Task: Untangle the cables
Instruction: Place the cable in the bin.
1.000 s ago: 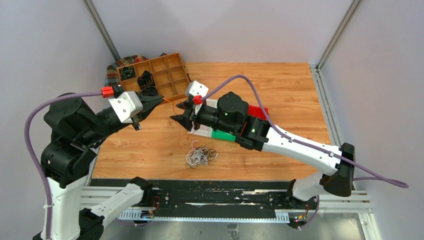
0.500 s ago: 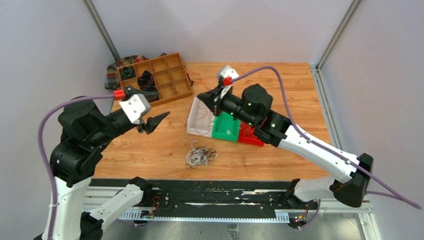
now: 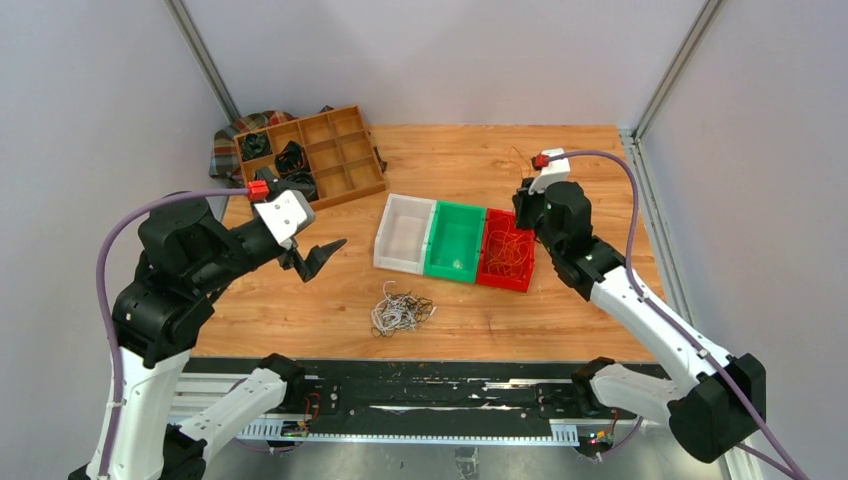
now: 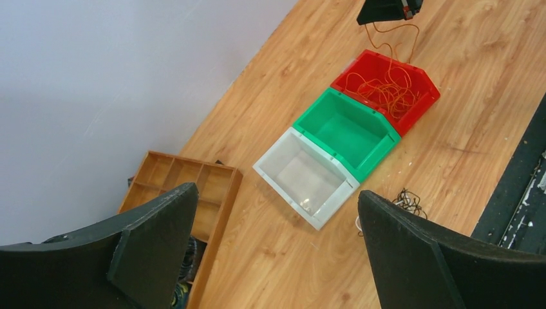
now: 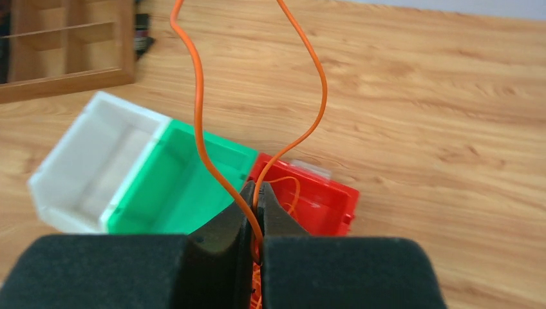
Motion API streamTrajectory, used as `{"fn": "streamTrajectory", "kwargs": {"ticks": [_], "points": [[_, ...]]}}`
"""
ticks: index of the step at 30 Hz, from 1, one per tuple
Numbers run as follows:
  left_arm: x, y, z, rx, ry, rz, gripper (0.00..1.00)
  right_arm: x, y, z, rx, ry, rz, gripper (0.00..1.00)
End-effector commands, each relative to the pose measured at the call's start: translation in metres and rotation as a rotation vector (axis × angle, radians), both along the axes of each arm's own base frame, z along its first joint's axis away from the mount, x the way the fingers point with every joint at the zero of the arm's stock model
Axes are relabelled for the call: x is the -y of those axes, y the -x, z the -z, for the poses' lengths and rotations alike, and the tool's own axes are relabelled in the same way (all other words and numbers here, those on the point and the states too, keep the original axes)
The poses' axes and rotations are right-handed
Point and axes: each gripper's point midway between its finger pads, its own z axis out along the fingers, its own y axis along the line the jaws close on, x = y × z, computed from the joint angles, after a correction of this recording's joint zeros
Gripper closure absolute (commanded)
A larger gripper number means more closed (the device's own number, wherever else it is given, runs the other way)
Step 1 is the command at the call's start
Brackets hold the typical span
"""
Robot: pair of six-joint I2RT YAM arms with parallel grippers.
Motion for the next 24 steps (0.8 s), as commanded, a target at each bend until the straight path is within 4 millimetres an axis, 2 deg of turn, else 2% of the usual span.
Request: {"fn": "streamTrajectory", "kwargs": {"ticks": [1,7,12,19,24], "points": [[0.000,0.003,0.001,-0.005,0.002,0.006,0.01,0.025,-0.018,0.007,-0.004,-0.044,0.117,0.99],[-0.001,0.005,0.003,-0.003,-0.009,0.006,0.01,0.023,-0.032,0.029,-0.041,-0.041,0.141,0.99],[-0.002,0.005,0.003,0.004,-0.013,0.005,0.01,0.031,-0.035,0.062,-0.123,-0.016,0.213,0.99],[-0.002,0.004,0.004,0.004,-0.020,0.009,0.02,0.030,-0.020,0.116,-0.364,-0.098,0.318,0.99],[-0.001,0.005,0.003,0.009,-0.019,0.012,0.02,0.029,-0.008,0.149,-0.468,-0.100,0.342,0.99]]}}
